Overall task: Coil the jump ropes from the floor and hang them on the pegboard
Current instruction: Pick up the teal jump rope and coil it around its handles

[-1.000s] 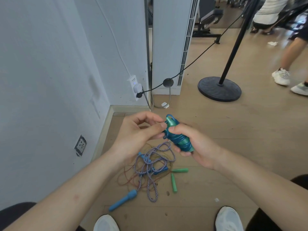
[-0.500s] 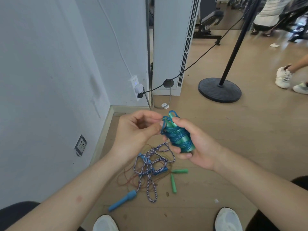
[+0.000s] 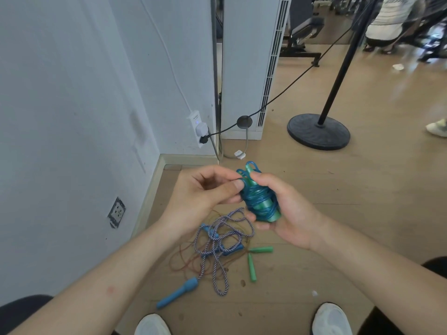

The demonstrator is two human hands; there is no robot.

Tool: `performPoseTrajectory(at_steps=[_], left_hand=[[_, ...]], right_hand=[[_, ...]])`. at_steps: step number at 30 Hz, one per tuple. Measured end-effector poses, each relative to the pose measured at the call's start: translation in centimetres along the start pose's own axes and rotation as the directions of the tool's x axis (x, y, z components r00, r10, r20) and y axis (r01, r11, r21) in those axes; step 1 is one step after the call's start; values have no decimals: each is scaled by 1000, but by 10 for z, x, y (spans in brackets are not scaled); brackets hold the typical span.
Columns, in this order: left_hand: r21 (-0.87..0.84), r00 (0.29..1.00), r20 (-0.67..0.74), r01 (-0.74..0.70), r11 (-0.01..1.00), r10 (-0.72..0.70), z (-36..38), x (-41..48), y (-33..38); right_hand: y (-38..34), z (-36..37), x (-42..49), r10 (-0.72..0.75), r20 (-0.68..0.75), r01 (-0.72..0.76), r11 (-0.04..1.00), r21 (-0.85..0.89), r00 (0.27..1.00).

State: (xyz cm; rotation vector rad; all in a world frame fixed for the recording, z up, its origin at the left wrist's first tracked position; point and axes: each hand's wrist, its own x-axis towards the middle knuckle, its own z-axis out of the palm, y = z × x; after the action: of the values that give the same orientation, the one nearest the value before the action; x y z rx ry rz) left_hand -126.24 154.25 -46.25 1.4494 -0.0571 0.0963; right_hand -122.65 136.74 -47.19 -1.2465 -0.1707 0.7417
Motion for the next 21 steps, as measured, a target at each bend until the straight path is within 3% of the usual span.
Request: performPoseTrajectory(at_steps=[4, 11, 16, 21], left_hand=[[-6, 997, -72, 37, 999, -37, 2, 1, 1], [338, 970, -137, -145, 930, 201, 3, -2, -1], [337, 983, -17, -167, 927, 183, -5, 1, 5], [266, 990, 4, -139, 954, 143, -8, 3, 7]], right_hand=[[6, -1, 4, -43, -21, 41, 995, -87, 999], [5, 2, 2, -142, 29, 145, 967, -211, 989], [4, -1, 2, -103, 65, 115, 968, -223, 993], [4, -1, 2, -55, 73, 67, 983, -168, 996]])
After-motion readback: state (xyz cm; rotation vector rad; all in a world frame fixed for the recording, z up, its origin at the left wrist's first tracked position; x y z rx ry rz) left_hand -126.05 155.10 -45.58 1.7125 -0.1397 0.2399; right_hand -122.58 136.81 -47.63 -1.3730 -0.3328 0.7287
